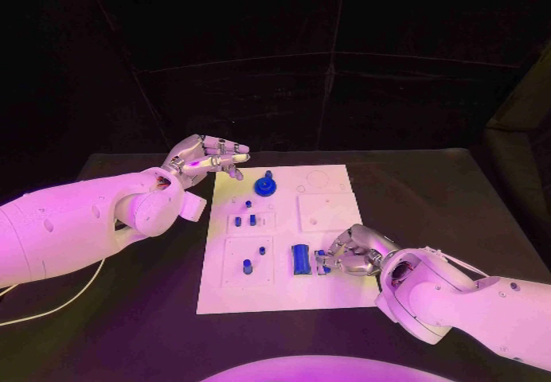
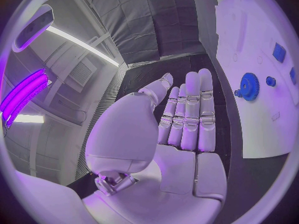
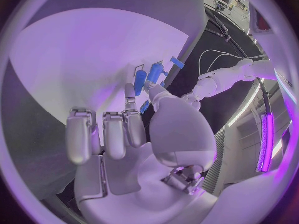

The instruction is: Assemble the parts on the task board

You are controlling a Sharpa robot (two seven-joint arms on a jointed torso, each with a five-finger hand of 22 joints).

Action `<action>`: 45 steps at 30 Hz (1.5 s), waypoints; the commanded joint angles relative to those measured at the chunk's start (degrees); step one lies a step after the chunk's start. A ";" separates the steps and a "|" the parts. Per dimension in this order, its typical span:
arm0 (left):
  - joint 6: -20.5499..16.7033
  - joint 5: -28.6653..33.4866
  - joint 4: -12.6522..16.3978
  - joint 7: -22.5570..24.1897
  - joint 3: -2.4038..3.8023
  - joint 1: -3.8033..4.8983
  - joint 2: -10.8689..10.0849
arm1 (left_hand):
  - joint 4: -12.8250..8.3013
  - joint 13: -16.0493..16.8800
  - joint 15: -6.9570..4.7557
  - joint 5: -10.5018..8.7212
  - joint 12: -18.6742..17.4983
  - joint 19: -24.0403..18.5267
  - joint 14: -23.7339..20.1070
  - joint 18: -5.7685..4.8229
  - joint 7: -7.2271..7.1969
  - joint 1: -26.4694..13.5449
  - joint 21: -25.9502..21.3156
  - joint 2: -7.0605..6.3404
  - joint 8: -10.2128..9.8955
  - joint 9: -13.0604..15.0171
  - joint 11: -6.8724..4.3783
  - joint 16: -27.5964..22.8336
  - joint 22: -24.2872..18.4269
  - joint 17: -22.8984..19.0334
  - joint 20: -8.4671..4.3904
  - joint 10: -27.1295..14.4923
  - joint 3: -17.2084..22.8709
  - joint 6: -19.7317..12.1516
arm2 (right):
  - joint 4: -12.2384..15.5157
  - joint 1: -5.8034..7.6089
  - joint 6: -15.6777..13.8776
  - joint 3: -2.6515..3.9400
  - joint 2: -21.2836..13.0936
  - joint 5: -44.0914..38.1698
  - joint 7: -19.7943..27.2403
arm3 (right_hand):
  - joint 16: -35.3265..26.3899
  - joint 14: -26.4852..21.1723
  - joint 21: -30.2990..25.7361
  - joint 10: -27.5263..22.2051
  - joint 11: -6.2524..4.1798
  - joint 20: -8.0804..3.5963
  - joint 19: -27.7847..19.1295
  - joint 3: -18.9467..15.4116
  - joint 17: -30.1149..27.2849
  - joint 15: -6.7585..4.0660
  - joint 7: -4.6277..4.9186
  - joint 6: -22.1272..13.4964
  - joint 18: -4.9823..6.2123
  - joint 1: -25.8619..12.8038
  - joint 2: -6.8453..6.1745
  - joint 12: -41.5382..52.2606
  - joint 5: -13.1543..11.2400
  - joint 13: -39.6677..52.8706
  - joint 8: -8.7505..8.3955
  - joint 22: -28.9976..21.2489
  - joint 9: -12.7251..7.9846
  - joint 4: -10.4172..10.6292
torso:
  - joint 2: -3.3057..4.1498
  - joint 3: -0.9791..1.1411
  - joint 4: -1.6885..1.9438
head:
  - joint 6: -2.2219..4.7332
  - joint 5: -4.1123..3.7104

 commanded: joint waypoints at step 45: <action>0.83 0.17 0.09 0.06 0.04 0.06 -0.07 | -0.03 0.02 0.34 0.03 -0.10 0.53 -0.02 0.68 0.09 0.09 -0.30 0.58 -0.05 -0.06 0.01 -0.27 -0.14 -0.10 0.07 -0.49 -0.34 -0.28 | 0.38 0.07 0.71 0.02 0.01 -4.75 -2.33 | -0.39 4.24 -0.17 2.22 -1.22 -1.20 0.25 -18.02 5.11 -1.52 -1.49 1.19 -0.34 -10.36 4.73 -0.47 -3.23 7.70 5.73 5.40 5.21 12.40 | 0.00 0.04 -0.13 | -0.19 -0.01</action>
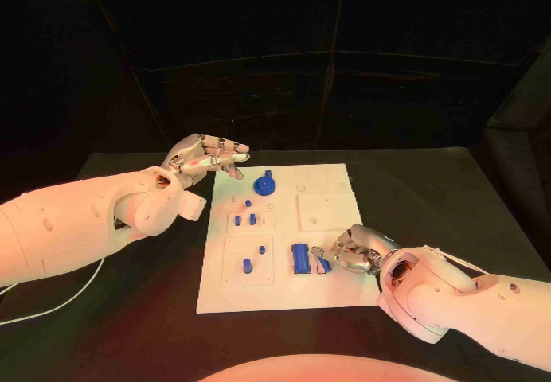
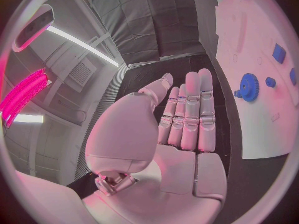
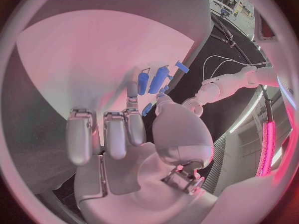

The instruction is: Assemble the parts on the task board

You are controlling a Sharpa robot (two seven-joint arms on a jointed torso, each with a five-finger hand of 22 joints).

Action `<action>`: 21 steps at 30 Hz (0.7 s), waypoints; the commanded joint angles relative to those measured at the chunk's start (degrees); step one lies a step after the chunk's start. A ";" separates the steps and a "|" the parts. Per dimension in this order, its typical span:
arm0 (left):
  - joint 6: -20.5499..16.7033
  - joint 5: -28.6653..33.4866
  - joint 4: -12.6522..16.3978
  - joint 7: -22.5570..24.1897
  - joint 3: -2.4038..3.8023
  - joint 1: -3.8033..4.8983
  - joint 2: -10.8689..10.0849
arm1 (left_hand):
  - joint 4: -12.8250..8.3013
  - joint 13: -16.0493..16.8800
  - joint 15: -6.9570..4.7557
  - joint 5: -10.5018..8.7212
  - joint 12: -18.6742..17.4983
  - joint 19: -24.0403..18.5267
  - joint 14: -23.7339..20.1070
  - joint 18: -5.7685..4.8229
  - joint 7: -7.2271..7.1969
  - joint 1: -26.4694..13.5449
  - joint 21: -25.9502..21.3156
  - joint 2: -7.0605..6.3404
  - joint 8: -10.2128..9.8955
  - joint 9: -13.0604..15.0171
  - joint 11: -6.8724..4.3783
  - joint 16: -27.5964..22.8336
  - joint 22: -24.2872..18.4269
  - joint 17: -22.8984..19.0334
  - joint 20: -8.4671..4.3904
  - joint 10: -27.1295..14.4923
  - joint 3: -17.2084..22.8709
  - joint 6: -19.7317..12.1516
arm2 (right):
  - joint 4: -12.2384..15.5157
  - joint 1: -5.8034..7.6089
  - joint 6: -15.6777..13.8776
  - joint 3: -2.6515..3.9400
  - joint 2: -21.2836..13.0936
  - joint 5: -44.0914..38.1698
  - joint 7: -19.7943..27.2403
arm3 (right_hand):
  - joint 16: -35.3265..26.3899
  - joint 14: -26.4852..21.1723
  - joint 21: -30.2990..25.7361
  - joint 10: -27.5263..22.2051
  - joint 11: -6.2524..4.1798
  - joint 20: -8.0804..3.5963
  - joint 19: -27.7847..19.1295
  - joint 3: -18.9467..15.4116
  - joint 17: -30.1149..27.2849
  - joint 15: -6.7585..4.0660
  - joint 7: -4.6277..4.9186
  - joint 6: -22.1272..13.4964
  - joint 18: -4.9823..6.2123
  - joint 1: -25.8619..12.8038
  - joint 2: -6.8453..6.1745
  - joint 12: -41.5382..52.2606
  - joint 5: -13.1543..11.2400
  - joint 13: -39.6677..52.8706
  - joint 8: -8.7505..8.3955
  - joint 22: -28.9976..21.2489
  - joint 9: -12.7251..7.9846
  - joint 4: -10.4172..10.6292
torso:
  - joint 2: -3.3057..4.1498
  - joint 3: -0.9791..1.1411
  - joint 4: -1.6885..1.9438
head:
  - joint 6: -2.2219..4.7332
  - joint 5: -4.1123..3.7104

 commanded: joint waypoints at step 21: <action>0.66 0.17 -0.13 0.26 0.04 0.06 0.07 | 0.00 0.02 0.35 0.03 -0.09 0.54 -0.03 0.68 0.10 0.05 -0.35 0.62 -0.03 -0.08 0.02 -0.29 -0.09 -0.07 0.07 -0.49 -0.39 -0.27 | 1.33 0.05 0.87 0.02 -0.27 1.27 2.93 | 0.16 4.33 0.07 2.85 -0.53 -0.53 0.26 -0.84 5.67 -0.39 -0.53 0.06 -0.47 1.37 2.10 0.42 2.26 8.10 0.75 5.95 0.47 0.03 | -0.03 0.00 0.00 | -0.32 -0.19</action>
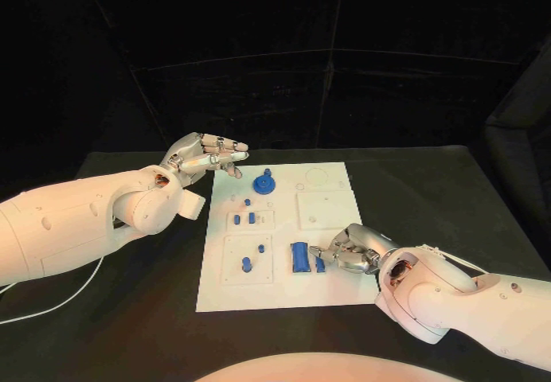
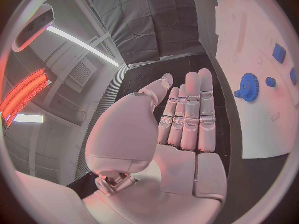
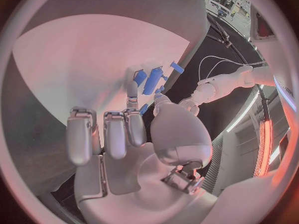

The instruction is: Assemble the parts on the task board

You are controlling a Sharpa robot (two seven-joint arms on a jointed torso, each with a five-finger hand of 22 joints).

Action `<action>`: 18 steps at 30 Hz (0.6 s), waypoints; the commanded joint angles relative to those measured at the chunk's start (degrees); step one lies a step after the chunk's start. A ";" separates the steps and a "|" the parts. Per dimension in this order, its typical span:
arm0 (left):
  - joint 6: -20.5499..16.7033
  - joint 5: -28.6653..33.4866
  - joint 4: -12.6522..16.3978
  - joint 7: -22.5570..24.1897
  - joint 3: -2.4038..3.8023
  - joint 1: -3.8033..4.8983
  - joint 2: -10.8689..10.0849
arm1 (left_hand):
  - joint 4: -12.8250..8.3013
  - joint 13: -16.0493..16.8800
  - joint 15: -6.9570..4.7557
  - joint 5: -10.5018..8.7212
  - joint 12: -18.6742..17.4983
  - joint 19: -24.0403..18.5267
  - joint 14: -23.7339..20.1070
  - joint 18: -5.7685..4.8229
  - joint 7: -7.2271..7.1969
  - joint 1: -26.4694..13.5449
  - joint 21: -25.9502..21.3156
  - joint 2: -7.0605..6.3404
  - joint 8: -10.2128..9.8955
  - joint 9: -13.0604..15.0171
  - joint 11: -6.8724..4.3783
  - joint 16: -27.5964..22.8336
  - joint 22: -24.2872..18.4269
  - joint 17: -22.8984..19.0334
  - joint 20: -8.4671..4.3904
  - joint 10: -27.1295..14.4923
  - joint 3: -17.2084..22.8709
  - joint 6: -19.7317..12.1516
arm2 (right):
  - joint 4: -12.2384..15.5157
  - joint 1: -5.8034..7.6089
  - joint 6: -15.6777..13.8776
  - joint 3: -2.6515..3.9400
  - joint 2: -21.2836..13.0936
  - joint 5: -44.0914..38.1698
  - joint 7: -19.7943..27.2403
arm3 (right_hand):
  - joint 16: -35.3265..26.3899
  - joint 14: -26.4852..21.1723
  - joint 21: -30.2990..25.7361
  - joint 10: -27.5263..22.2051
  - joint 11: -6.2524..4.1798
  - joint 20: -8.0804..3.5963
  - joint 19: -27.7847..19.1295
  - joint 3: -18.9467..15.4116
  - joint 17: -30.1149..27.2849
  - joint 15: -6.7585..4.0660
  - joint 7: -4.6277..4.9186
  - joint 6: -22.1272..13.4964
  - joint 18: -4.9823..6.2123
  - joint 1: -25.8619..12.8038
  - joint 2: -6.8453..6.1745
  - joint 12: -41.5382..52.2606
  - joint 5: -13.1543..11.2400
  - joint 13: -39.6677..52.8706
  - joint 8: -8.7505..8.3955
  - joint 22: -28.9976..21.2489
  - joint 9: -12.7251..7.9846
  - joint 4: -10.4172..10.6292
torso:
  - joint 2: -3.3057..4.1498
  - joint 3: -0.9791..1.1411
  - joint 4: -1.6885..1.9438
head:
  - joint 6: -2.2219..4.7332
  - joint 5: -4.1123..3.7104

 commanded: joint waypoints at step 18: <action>0.56 0.17 -0.13 0.28 0.04 0.06 0.02 | 0.01 0.02 0.35 0.03 -0.07 0.40 -0.04 0.68 0.08 0.04 -0.39 0.68 -0.01 -0.08 0.01 -0.32 -0.14 -0.10 -0.07 -0.49 -0.42 -0.25 | -0.29 0.10 1.12 0.03 -2.41 0.71 4.77 | 0.06 4.28 0.01 2.63 -0.44 -0.48 0.33 0.34 5.49 -0.58 -0.53 -0.60 -0.46 12.21 -1.04 0.04 -3.72 8.16 0.25 5.96 0.46 -6.48 | -0.04 -0.02 0.08 | 0.28 0.00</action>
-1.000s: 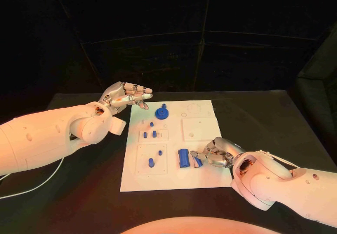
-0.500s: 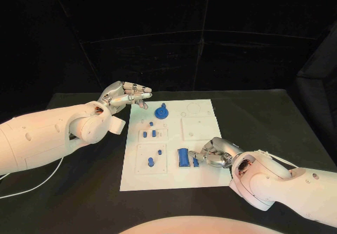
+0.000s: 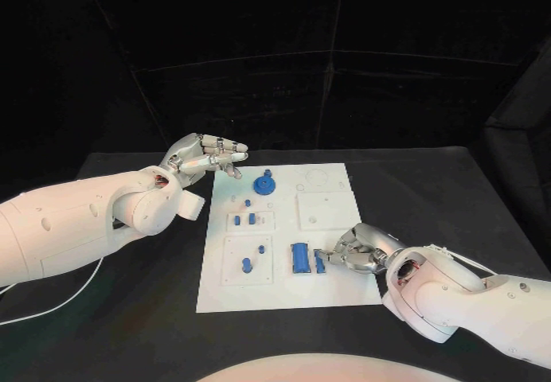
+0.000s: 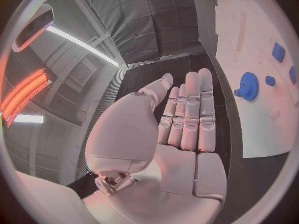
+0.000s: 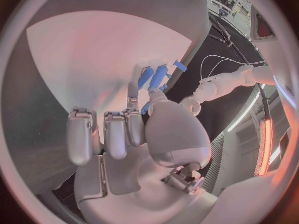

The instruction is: Assemble the parts on the task board

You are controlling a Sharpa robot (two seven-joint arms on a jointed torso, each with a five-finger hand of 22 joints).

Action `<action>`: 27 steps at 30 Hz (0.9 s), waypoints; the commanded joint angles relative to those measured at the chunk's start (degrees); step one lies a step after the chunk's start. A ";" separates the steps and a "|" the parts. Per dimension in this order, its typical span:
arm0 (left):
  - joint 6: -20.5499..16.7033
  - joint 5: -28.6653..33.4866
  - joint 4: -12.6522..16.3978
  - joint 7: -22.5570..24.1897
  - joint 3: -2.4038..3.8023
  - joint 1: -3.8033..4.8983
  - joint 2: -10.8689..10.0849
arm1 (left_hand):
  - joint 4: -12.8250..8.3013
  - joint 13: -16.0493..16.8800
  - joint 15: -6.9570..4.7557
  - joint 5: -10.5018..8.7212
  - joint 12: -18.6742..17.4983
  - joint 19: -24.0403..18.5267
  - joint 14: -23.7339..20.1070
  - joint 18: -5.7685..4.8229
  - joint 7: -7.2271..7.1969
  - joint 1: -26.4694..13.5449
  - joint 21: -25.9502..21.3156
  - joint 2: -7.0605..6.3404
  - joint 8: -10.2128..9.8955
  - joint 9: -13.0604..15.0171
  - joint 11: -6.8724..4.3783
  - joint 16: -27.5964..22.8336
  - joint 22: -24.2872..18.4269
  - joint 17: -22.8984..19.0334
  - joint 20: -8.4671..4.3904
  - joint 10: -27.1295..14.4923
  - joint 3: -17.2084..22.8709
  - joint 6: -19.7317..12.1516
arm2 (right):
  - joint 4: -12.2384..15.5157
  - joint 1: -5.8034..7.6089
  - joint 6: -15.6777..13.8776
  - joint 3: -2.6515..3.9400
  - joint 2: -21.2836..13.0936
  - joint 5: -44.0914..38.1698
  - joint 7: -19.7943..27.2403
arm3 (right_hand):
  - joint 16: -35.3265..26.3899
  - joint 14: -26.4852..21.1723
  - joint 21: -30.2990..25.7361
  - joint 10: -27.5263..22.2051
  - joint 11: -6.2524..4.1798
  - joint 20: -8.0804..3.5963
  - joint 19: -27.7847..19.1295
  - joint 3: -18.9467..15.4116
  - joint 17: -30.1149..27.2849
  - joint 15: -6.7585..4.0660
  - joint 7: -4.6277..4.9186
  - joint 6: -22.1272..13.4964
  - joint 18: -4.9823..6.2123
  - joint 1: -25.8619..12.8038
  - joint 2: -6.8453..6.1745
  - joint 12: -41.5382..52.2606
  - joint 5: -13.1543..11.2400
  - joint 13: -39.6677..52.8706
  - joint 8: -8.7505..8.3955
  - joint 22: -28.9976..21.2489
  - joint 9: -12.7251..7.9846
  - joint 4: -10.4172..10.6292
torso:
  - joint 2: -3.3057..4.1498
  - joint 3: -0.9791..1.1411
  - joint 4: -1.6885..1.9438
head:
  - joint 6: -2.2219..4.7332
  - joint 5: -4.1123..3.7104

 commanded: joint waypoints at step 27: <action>0.61 0.17 -0.22 0.24 0.02 0.06 0.13 | 0.01 0.02 0.35 0.03 -0.07 0.42 -0.04 0.68 0.08 0.04 -0.39 0.68 -0.01 -0.08 0.01 -0.33 -0.05 -0.05 -0.05 -0.49 -0.42 -0.25 | -0.76 0.09 5.36 0.01 -0.01 0.63 4.10 | -0.08 4.02 -0.08 2.55 -0.38 -0.39 0.24 0.70 5.26 -0.27 0.01 -0.54 -0.44 6.33 -0.37 -0.20 -9.79 8.11 0.06 5.88 0.05 -5.00 | 0.05 0.01 -0.05 | -0.05 0.09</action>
